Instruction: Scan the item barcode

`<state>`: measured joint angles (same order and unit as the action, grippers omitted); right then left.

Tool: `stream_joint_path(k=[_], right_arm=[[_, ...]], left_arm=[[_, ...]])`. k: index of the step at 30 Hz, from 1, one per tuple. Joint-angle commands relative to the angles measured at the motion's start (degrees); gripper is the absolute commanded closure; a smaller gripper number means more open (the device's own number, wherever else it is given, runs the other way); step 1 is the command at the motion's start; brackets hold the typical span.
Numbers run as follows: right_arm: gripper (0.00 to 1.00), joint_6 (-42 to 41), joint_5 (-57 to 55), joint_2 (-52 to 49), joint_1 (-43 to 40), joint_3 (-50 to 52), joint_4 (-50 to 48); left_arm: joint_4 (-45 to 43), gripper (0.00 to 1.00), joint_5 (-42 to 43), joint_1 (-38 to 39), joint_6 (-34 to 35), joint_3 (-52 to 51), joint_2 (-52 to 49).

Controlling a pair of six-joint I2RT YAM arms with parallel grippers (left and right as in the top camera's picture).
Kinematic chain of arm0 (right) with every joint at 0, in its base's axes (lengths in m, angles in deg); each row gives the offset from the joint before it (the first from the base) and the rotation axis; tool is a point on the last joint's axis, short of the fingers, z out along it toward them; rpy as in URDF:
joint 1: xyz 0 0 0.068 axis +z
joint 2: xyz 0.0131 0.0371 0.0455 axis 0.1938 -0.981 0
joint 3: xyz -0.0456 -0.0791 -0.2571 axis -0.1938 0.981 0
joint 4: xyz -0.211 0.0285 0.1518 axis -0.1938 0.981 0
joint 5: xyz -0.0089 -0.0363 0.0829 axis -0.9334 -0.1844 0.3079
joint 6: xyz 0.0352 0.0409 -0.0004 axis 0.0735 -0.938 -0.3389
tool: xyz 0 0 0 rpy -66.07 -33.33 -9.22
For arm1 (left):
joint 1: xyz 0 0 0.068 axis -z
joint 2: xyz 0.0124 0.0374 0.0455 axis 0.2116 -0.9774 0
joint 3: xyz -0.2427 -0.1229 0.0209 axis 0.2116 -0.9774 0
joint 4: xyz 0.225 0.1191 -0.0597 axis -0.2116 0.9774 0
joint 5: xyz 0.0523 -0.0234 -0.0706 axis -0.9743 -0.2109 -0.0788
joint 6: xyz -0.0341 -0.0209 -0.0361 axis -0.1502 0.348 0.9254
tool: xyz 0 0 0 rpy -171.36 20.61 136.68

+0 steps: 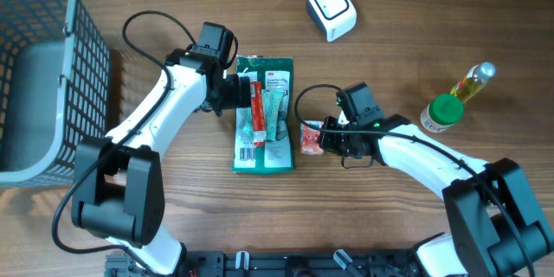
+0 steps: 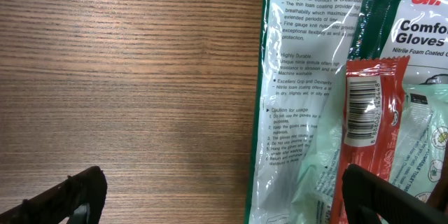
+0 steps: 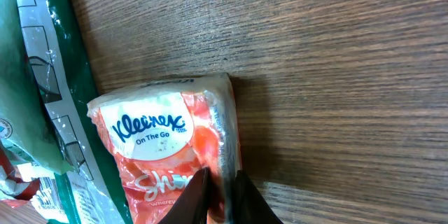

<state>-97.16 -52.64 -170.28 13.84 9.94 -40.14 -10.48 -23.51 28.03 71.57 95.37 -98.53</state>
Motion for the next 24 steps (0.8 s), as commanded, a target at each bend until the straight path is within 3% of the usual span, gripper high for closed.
stream_joint_path(k=[1,5,9,13,24], right_arm=[[0.77,0.0,-3.7,-1.0,-0.3,0.8,1.6],[0.76,-0.3,-8.6,-1.0,-1.2,0.8,1.4],[0.82,0.7,-9.4,-0.6,-4.1,0.6,1.3],[0.77,5.2,-10.0,2.1,-4.6,-1.3,2.7],[0.71,5.2,-14.1,-1.4,-4.6,-1.3,2.0]], left_arm=[[0.0,0.0,-0.4,0.2,0.1,-0.3,0.9],[0.0,0.0,-0.3,0.2,0.1,-0.3,0.9],[0.0,0.0,-0.3,0.2,0.1,-0.3,0.9],[0.0,0.0,-0.3,0.2,0.1,-0.3,0.9],[0.0,0.0,-0.4,0.2,0.1,-0.3,0.9]])
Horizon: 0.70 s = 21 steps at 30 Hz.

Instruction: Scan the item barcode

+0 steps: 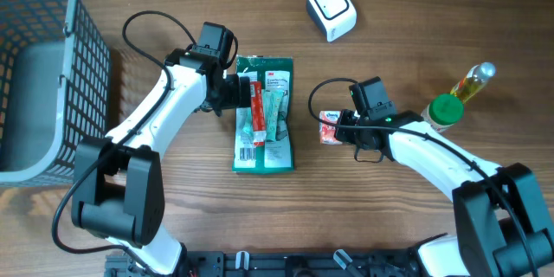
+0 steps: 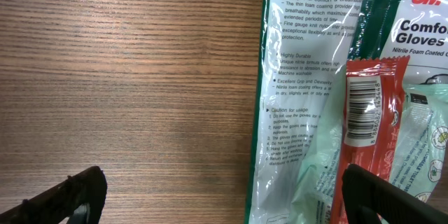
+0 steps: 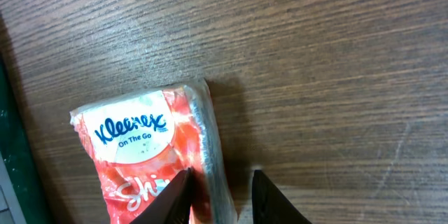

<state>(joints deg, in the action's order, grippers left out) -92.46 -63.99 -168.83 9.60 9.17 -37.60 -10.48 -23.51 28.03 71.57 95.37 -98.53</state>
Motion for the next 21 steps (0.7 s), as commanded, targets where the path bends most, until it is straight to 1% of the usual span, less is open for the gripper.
stream_joint_path(k=[1,3,4,5,8,10,13,15,16,18,21], right_arm=[[0.71,0.5,-2.5,-3.7,-0.4,-0.5,-1.2],[0.72,0.1,-1.3,-4.2,-0.4,-0.5,-1.7],[0.79,0.2,-0.5,-4.2,-0.4,-0.5,-1.9],[0.95,0.2,0.4,-4.2,-0.4,-0.5,-2.3],[0.96,0.5,3.0,-3.8,-0.7,-0.5,-2.4],[0.96,3.2,7.3,-2.9,-2.1,-0.6,-2.2],[0.96,7.0,17.6,-0.1,-6.4,-0.6,-2.1],[0.96,9.6,27.0,3.3,-10.5,-0.6,-0.4],[0.96,10.3,29.7,4.5,-11.7,-0.6,0.5],[0.96,13.3,36.7,7.2,-13.6,-0.6,1.7],[0.96,13.9,43.5,10.5,-14.1,-0.6,2.1]], left_arm=[[0.0,0.0,-0.4,0.2,0.1,-0.3,0.9],[0.0,0.0,-0.3,0.2,0.1,-0.3,0.9],[0.0,0.0,-0.3,0.2,0.1,-0.3,0.9],[0.0,0.0,-0.4,0.2,0.1,-0.3,0.9],[0.0,0.0,-0.3,0.2,0.1,-0.3,0.9],[0.0,0.0,-0.3,0.2,0.1,-0.3,0.9],[0.0,0.0,-0.3,0.2,0.1,-0.3,0.9],[0.0,0.0,-0.3,0.2,0.1,-0.3,0.9],[0.0,0.01,-0.4,0.2,0.1,-0.3,0.9],[0.0,0.0,-0.3,0.2,0.1,-0.3,0.9],[0.0,0.0,-0.3,0.2,0.1,-0.3,0.9]])
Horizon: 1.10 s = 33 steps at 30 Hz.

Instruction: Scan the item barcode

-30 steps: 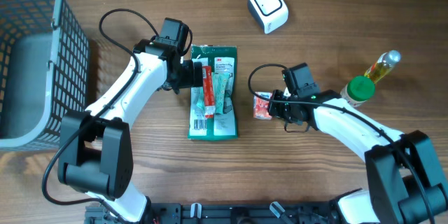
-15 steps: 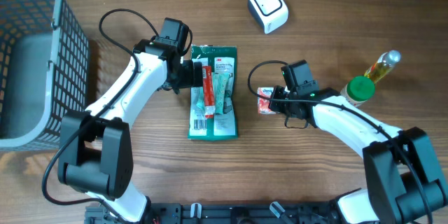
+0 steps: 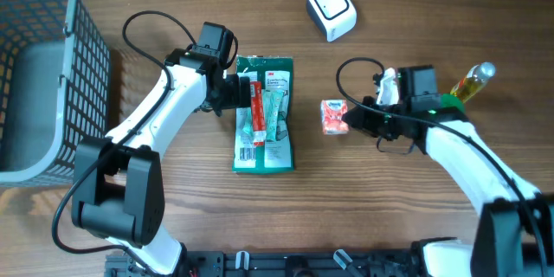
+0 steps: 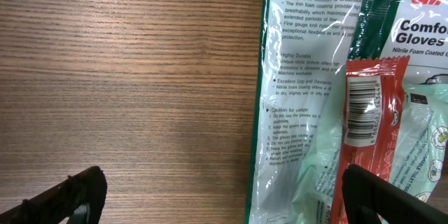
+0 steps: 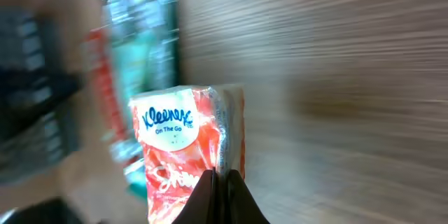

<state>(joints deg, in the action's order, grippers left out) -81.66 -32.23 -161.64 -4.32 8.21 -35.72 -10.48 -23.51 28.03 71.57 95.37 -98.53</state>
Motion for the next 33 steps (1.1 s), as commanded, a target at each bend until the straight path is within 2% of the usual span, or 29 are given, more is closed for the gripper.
stream_joint_path(k=[1,15,19,28,33], right_arm=[[0.96,3.5,14.0,4.5,-0.1,0.4,0.2],[0.96,4.2,51.1,6.4,-0.2,0.4,-10.9],[0.96,3.8,56.1,6.4,-0.4,0.4,-13.4],[0.96,-5.1,56.1,6.7,-6.3,0.4,-16.7],[0.96,-7.9,56.1,10.3,-8.1,0.4,-17.8]], left_arm=[[0.0,0.0,-0.3,0.2,0.1,-0.3,0.9],[0.0,0.0,-0.4,0.2,0.1,-0.3,0.9],[0.0,0.0,-0.3,0.2,0.1,-0.3,0.9],[0.0,0.0,-0.4,0.2,0.1,-0.3,0.9],[0.0,0.0,-0.3,0.2,0.1,-0.3,0.9]])
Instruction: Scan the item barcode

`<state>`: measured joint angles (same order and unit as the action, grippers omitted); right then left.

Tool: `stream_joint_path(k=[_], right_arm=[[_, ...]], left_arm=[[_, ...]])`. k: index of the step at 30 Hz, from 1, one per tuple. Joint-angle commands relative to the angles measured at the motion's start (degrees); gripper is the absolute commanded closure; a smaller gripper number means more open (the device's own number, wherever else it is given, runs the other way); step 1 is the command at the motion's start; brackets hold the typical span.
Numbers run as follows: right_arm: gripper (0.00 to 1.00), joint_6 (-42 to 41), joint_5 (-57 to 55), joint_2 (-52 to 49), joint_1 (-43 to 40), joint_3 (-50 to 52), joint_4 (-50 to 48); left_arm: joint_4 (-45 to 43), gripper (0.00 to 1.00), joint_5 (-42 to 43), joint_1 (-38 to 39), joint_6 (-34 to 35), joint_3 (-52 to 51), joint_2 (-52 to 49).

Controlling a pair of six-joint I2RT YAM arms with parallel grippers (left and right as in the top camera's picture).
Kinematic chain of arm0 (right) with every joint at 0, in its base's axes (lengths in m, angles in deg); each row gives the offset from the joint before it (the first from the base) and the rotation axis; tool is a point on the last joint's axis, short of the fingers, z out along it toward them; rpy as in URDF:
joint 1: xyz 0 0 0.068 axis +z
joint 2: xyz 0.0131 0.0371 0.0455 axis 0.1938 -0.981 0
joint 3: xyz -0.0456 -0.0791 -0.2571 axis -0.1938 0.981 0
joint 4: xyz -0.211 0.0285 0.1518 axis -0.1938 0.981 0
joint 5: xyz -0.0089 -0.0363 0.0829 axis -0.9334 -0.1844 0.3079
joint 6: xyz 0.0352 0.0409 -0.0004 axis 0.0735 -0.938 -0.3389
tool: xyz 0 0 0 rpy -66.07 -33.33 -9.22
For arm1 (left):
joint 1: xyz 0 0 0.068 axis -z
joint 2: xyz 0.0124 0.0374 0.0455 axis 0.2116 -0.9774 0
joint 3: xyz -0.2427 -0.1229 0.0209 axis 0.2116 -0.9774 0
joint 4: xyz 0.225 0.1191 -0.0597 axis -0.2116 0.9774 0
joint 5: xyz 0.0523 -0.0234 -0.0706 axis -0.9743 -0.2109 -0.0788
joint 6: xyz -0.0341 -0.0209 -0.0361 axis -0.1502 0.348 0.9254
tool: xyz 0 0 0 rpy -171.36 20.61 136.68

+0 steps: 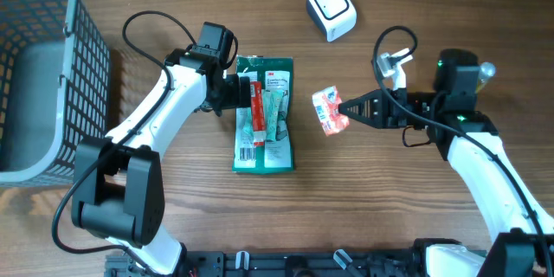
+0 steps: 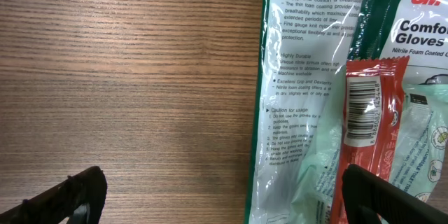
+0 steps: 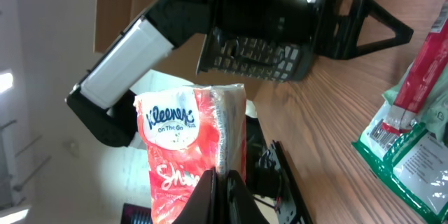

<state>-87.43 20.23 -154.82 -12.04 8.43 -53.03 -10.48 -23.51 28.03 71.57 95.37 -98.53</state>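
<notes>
A red and white Kleenex tissue pack [image 1: 329, 110] hangs tilted above the table, and my right gripper [image 1: 347, 107] is shut on its edge. The right wrist view shows the pack [image 3: 185, 147] upright, pinched at its seam by the gripper [image 3: 222, 190]. A white scanner [image 1: 331, 9] stands at the back of the table. My left gripper [image 1: 235, 93] rests open at the left edge of a green glove package [image 1: 270, 130]. In the left wrist view its fingers [image 2: 70, 196] straddle the package [image 2: 308, 98] and a red packet [image 2: 367, 112] with a barcode.
A grey wire basket [image 1: 35, 69] fills the left side. The red packet [image 1: 256, 112] lies on top of the green package. The tip of a bottle [image 1: 487, 71] peeks from behind my right wrist. Bare wood lies between the pack and the scanner.
My right arm has drawn back to the right and turned its wrist, and the tissue pack is now raised off the table and tilted. The left arm has not moved.
At first my right gripper was shut on the tissue pack beside the green package. Then the pack lay further right with the jaws apart around its edge. Then the gripper was shut on it again, and now holds it in the air. The left gripper stayed open throughout.
</notes>
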Motion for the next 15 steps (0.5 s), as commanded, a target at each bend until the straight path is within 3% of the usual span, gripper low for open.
stream_joint_path(k=[1,10,15], right_arm=[[0.96,-2.6,3.7,4.7,-0.3,0.2,-0.5],[0.96,-16.2,3.6,13.5,-0.3,0.2,-11.2],[0.96,-17.1,3.6,14.7,-0.3,0.2,-12.4]], left_arm=[[0.0,0.0,-0.3,0.2,0.1,-0.3,0.9],[0.0,0.0,-0.3,0.2,0.1,-0.3,0.9],[0.0,0.0,-0.3,0.2,0.1,-0.3,0.9]])
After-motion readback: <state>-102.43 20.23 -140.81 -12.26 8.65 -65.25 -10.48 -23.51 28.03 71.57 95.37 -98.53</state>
